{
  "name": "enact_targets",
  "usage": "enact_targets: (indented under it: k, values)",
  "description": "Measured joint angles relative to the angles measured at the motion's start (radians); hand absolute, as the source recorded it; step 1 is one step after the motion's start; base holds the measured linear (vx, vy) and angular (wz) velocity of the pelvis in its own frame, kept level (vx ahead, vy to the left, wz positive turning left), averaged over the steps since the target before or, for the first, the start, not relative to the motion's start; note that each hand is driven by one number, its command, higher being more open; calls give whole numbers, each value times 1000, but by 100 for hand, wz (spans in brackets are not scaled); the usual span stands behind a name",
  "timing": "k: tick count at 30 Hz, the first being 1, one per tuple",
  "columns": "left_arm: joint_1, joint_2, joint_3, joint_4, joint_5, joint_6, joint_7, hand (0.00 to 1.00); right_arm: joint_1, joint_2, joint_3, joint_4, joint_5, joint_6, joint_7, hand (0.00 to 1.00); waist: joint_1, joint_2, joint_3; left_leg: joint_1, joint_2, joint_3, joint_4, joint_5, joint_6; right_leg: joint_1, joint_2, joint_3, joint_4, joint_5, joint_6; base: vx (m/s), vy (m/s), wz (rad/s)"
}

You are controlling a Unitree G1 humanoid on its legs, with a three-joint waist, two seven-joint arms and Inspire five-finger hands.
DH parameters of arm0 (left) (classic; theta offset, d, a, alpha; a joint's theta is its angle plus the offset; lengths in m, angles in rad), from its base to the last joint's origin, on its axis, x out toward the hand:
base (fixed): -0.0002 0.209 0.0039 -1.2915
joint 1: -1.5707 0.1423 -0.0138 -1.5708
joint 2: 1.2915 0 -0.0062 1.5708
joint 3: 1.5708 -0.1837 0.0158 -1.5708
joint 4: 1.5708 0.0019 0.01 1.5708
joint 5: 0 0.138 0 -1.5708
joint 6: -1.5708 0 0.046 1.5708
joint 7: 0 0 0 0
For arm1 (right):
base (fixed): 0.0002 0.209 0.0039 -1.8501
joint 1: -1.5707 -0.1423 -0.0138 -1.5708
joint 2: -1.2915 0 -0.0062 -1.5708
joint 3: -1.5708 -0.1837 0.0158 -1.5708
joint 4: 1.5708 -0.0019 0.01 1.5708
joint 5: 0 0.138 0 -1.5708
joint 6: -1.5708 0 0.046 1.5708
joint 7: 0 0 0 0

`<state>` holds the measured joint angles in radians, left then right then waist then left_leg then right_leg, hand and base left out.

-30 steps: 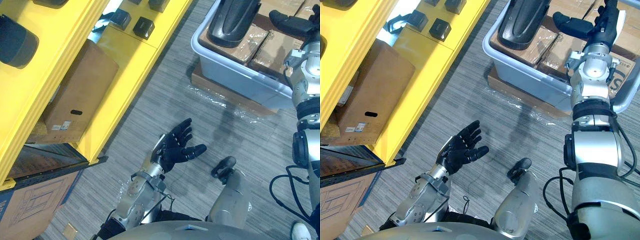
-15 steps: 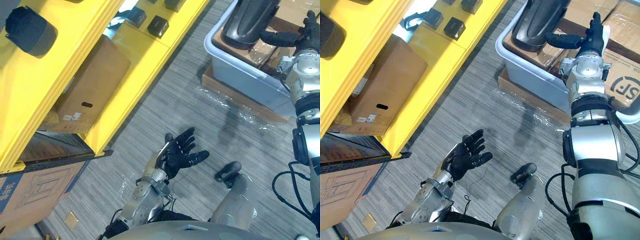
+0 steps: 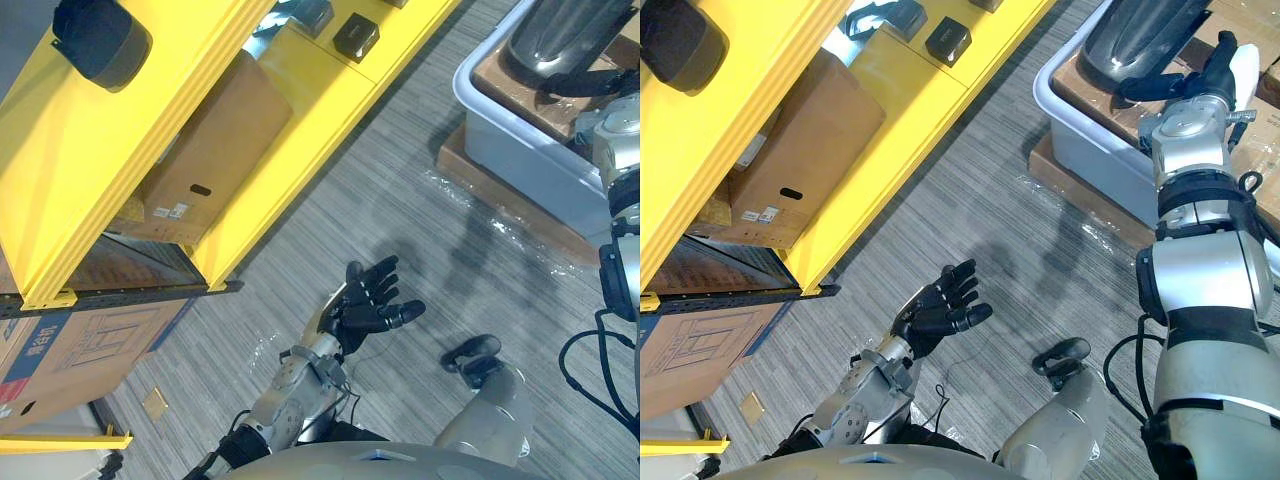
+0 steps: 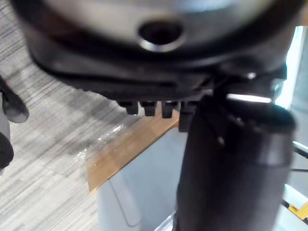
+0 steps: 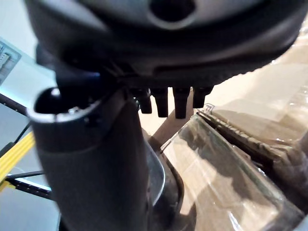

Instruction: Walk over and take three plastic housings, then place them on the shelf

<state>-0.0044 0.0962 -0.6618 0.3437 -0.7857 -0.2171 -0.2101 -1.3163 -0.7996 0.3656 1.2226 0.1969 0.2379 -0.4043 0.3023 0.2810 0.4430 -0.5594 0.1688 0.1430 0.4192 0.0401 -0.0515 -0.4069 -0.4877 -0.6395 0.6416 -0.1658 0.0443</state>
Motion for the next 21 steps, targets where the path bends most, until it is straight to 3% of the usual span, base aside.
enact_targets:
  k: [4, 10, 16, 21]
  values:
    - [-8, 1, -3, 1, -3, 0, -10, 100, -12, -16, 10, 7, -32, 118, -60, 0, 16, 12, -9, -24, 0, -13, 17, -14, 6, -2, 0, -14, -2, -1, 2, -13, 33, 8]
    - [-5, 6, 9, 1, -1, 0, -14, 100, -1, -34, 1, 44, -32, 192, -100, 0, 23, 13, -9, -25, 1, -12, 37, -19, 1, 15, 5, -19, -21, 6, 4, 28, 18, 0]
    - [22, 31, 56, -21, -1, 1, -17, 100, 33, -47, -52, 74, -34, 189, -37, 0, 12, 11, -9, 8, 19, -9, 70, -57, -3, 75, 28, -26, -53, 11, 13, 27, 15, -2]
    - [83, 66, 104, -110, 2, 1, -15, 100, 80, -47, -119, 71, -35, 149, 25, 0, -16, 4, -3, 44, 32, 5, 65, -69, -6, 117, 45, -24, -88, 19, 23, 13, 0, -4]
